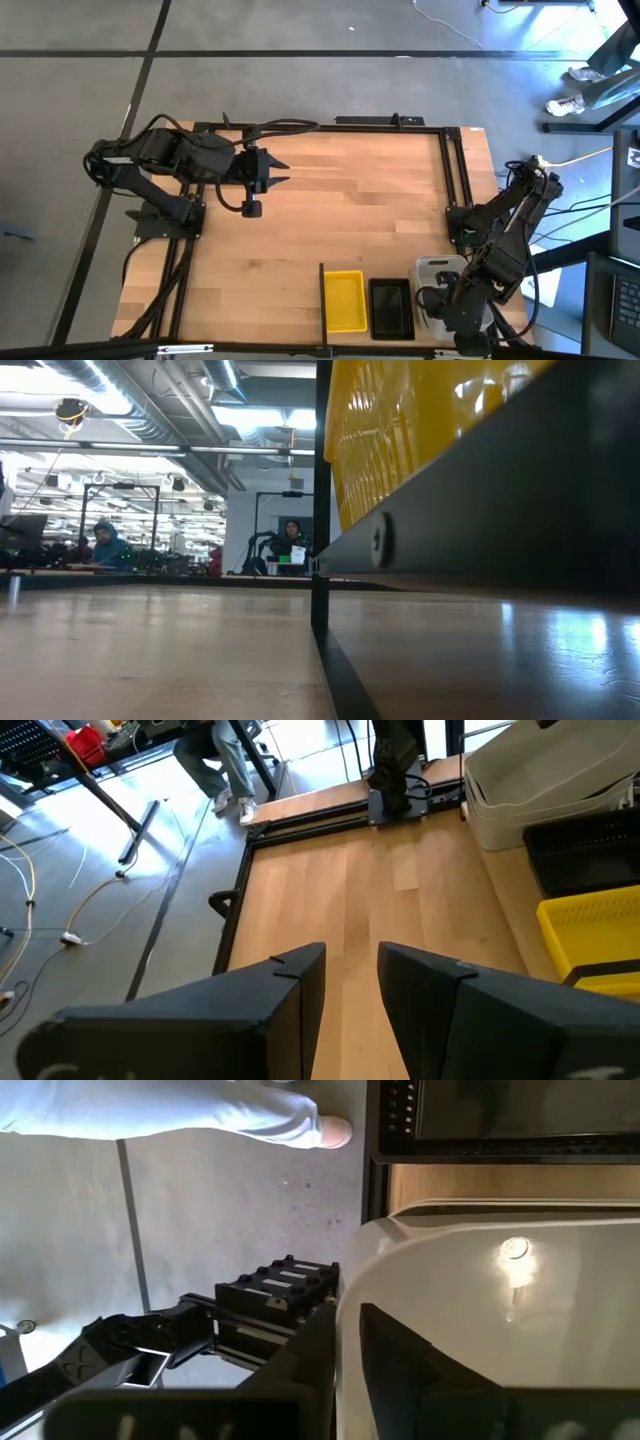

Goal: Stack baskets on shelf by color
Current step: Stack the gray bin on top of the gray bin on the shelf

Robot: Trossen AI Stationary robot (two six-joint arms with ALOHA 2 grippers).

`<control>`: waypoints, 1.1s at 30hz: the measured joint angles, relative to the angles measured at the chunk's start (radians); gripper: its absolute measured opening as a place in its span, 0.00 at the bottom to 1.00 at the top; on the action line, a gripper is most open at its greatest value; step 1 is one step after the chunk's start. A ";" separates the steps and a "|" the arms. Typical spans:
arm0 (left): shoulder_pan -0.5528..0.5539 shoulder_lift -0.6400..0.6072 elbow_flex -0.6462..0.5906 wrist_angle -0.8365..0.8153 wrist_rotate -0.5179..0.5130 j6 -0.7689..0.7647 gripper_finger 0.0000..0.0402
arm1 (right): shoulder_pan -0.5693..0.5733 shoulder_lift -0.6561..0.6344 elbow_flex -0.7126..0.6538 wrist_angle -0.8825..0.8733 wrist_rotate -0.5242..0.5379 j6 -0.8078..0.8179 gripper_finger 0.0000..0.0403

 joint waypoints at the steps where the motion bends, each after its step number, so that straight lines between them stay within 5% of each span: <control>1: 0.000 0.000 0.000 0.000 0.000 0.000 0.22 | 0.000 0.000 0.000 0.000 0.000 0.000 0.11; 5: 0.000 0.000 0.000 0.000 0.000 0.000 0.22 | -0.007 0.000 0.000 0.005 0.000 -0.001 0.02; 33: 0.000 0.000 0.000 -0.001 0.000 0.001 0.22 | -0.026 0.000 0.284 -0.267 0.021 0.160 0.00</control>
